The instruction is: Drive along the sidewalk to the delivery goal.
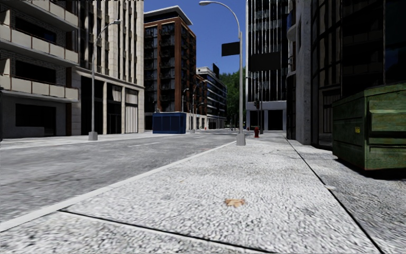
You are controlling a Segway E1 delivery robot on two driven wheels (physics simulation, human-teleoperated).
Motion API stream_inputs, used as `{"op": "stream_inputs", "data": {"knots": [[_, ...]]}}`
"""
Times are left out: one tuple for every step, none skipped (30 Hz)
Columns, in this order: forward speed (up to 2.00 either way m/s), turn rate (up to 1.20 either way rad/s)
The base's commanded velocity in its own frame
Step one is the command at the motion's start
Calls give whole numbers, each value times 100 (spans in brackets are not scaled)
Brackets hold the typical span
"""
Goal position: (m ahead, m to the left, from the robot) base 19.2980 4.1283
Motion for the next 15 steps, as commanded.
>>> {"op": "stream_inputs", "data": {"knots": [[143, -59], [143, -10], [143, 0], [143, 0], [143, 0], [143, 0], [143, 0], [143, 0], [143, 0], [143, 0], [143, 0], [143, 0], [143, 0], [143, 0], [143, 0]]}}
